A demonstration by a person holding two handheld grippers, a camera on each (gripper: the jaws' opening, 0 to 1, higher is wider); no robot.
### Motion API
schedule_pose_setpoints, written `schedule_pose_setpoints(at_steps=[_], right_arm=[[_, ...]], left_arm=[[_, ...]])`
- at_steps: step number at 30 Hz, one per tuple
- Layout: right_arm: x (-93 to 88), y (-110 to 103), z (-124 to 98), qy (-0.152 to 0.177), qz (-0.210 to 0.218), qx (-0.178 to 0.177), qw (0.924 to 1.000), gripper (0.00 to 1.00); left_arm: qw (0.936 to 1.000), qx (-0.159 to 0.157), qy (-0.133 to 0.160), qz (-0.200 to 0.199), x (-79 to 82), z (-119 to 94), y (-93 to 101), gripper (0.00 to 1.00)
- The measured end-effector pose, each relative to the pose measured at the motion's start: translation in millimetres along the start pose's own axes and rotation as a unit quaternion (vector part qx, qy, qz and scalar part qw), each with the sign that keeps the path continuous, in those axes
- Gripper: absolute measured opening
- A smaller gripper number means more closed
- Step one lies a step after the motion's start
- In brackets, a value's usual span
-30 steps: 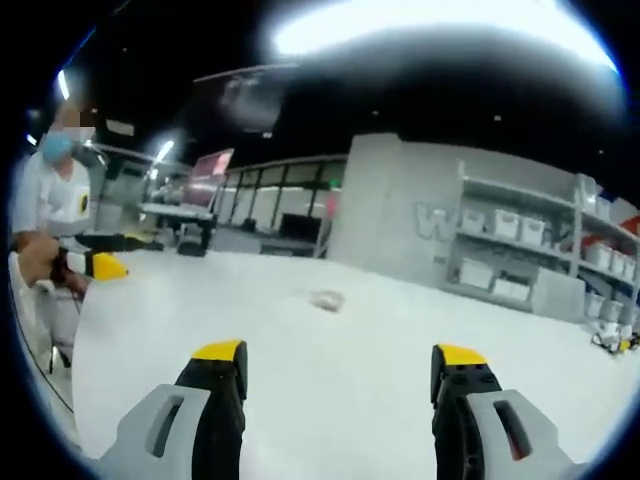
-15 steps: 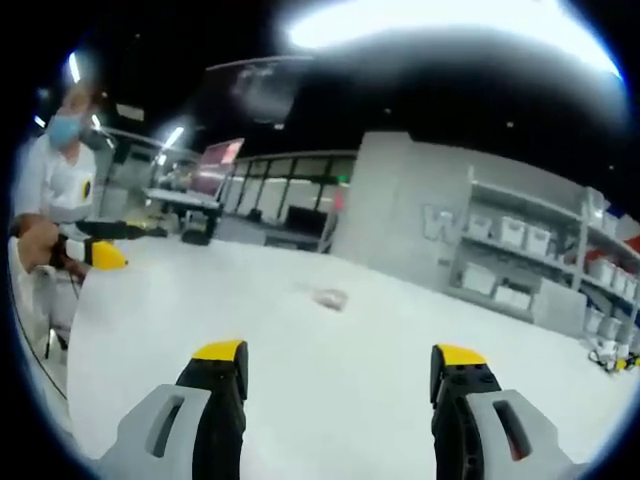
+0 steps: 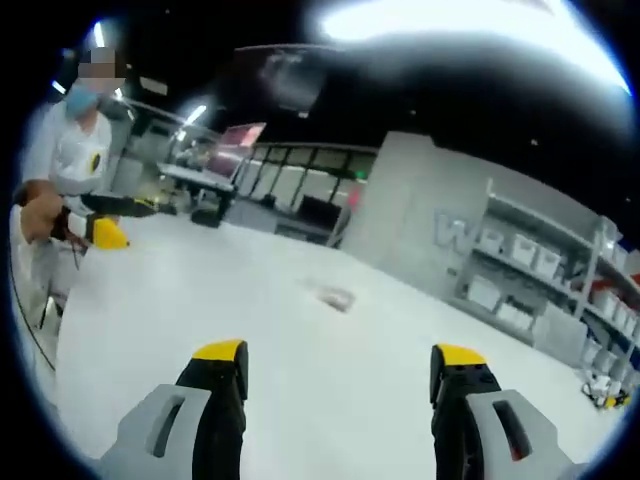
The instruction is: Open the resealable bag by pulling the two sides of the seal apart until the entire bag opening is separated and visibly accessible.
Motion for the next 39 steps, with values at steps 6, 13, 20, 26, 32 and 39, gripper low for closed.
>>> schedule_pose_setpoints(at_steps=[6, 13, 20, 26, 32, 39], right_arm=[[-0.9, 0, 5, -0.002, 0.000, 0.001, 1.0000, 0.75], [-1.2, 1, 12, -0.012, -0.011, 0.009, 0.9998, 0.75], [-1.3, 4, 17, -0.010, 0.007, 0.013, 0.9998, 0.75], [-4.0, 5, 18, -0.012, 0.023, 0.016, 0.9996, 0.75], [-5.1, 7, 20, -0.013, 0.028, 0.013, 0.9994, 0.74], [-6.2, 5, 24, -0.010, 0.050, 0.018, 0.9986, 0.74]], left_arm=[[1.0000, -0.002, 0.000, 0.001, 0.7, 0, 1.1, 1.00], [1.0000, -0.001, -0.002, 0.001, 0.5, 0, 1.0, 1.00], [1.0000, -0.003, 0.002, 0.003, 4.6, 0, 1.5, 1.00], [1.0000, -0.003, 0.002, 0.005, 5.9, -1, 2.1, 1.00], [1.0000, -0.004, 0.004, 0.006, 8.0, -1, 3.6, 1.00], [1.0000, -0.004, 0.003, 0.006, 7.1, -1, 3.5, 1.00]])
Point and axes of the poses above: the point that each gripper's makers call its tool centre point, and the gripper's own axes: z roughly forward along the fingers, y roughly to its right, x roughly out of its top, the point moved 3 cm from there along -z, roughly backward along the fingers, and after that the axes turned 8 degrees about z, right-handed, at the moved point
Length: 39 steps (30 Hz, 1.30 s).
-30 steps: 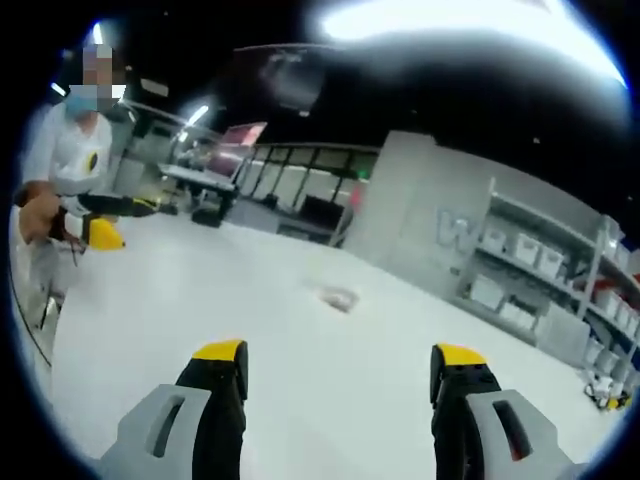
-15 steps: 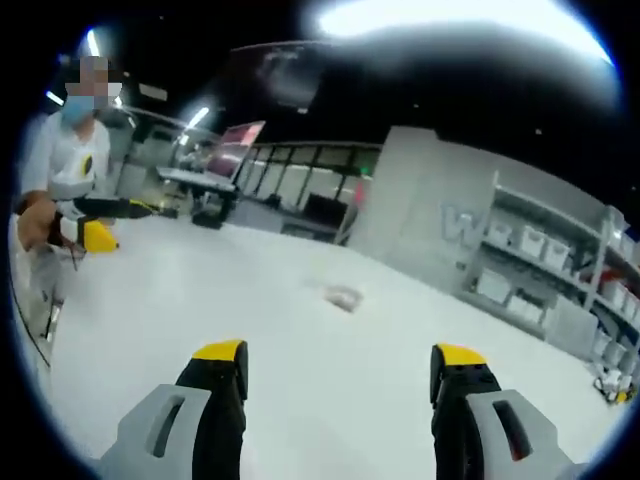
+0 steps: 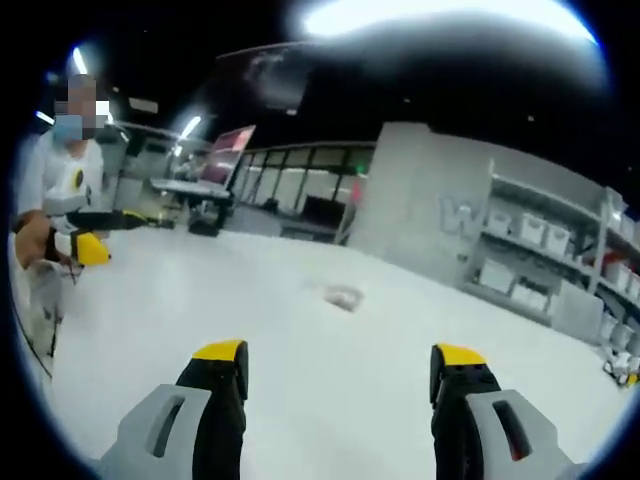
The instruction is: Open the resealable bag by pulling the two sides of the seal apart until the entire bag opening is separated and visibly accessible.
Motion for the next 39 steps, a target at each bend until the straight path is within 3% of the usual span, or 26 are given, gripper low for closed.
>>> schedule_pose_setpoints(at_steps=[23, 39], right_arm=[[-0.5, 2, 10, 0.006, 0.036, 0.004, 0.9993, 0.74], [13.4, 7, 23, 0.009, 0.034, 0.007, 0.9994, 0.74]], left_arm=[[1.0000, -0.003, -0.006, 0.001, -4.5, 2, 2.9, 1.00], [0.9999, -0.008, -0.008, 0.000, -5.9, 3, 6.7, 1.00]])
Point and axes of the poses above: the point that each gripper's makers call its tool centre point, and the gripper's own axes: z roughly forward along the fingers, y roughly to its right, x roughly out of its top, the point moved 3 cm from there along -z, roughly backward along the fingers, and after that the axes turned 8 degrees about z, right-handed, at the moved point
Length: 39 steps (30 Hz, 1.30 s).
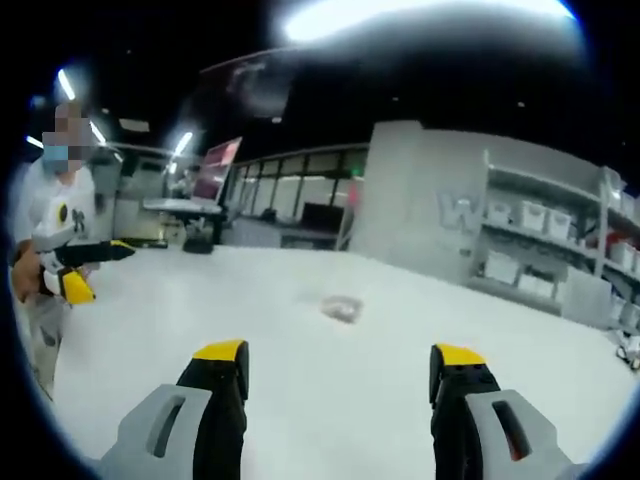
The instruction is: Open the resealable bag by pulling the two sides of the seal apart until the entire bag opening is separated and visibly accessible.
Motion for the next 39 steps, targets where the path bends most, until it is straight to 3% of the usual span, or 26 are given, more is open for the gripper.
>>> schedule_pose_setpoints(at_steps=[17, 32, 39], right_arm=[[-0.7, 4, 14, -0.015, -0.027, -0.003, 0.9995, 0.73], [3.1, 8, 29, -0.031, -0.076, -0.004, 0.9967, 0.74], [5.6, 4, 32, -0.054, -0.102, 0.012, 0.9933, 0.74]], left_arm=[[1.0000, 0.001, -0.001, -0.005, -2.2, -2, -0.8, 1.00], [1.0000, 0.000, -0.002, -0.003, 0.0, 0, -1.8, 1.00], [1.0000, -0.001, 0.001, 0.001, 4.4, 0, -2.2, 1.00]])
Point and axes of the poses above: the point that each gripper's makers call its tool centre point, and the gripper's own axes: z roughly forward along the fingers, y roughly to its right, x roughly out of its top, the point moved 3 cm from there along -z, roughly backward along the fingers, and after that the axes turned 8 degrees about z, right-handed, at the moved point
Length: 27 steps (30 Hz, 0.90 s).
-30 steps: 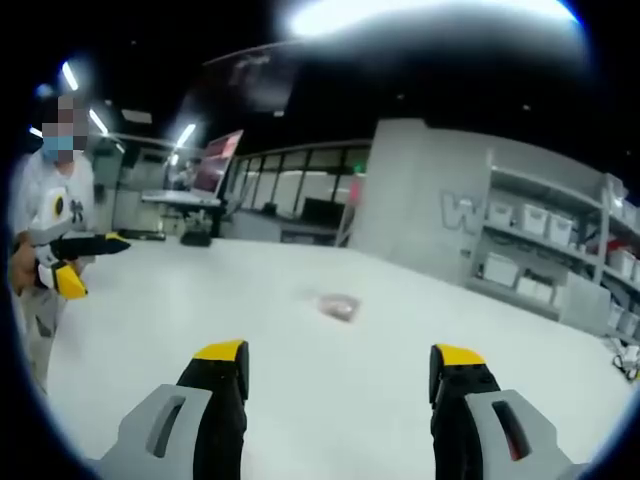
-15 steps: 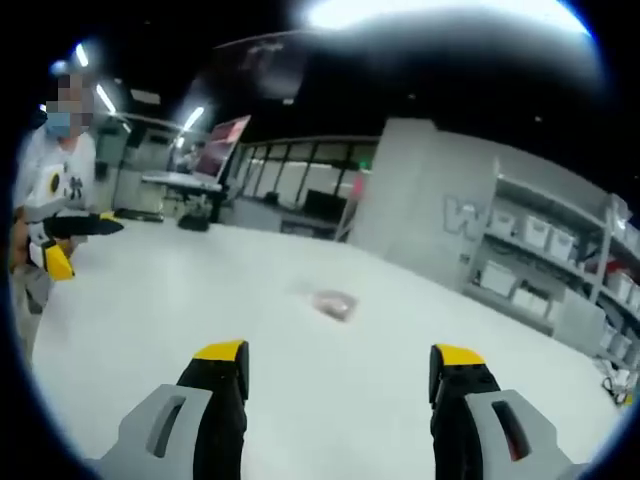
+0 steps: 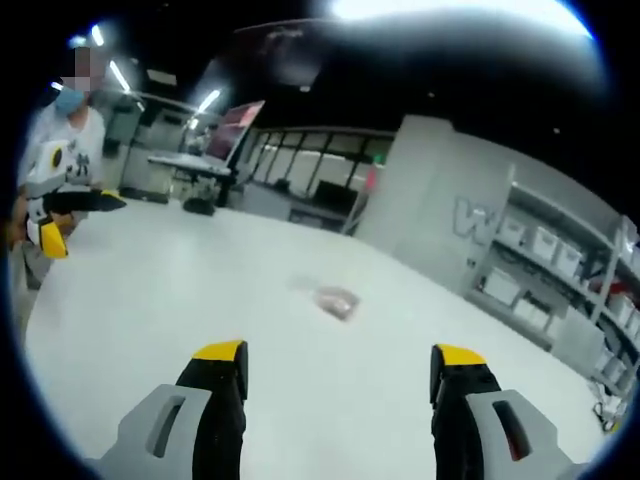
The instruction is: Open the resealable bag by pulling the two sides of the seal apart until the entire bag opening is separated and visibly accessible.
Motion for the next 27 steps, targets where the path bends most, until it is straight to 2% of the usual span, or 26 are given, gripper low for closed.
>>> schedule_pose_setpoints(at_steps=[5, 11, 18, 22, 27], right_arm=[[1.8, -1, 2, -0.014, -0.023, 0.008, 0.9996, 0.74], [8.4, -6, 7, -0.017, -0.018, 0.026, 0.9994, 0.76], [7.5, -6, 18, -0.055, -0.043, 0.045, 0.9966, 0.74], [8.2, -6, 23, -0.063, -0.051, 0.049, 0.9955, 0.74], [8.7, -7, 30, -0.068, -0.045, 0.057, 0.9951, 0.69]], left_arm=[[1.0000, 0.000, 0.000, -0.002, -0.5, 0, 1.2, 1.00], [1.0000, -0.001, 0.003, -0.001, 1.9, -1, 2.0, 1.00], [1.0000, -0.001, 0.001, -0.001, 0.2, -2, 1.8, 1.00], [1.0000, 0.000, 0.002, -0.003, 0.2, -2, 1.2, 1.00], [1.0000, 0.000, 0.002, -0.002, -0.7, -3, 0.7, 1.00]])
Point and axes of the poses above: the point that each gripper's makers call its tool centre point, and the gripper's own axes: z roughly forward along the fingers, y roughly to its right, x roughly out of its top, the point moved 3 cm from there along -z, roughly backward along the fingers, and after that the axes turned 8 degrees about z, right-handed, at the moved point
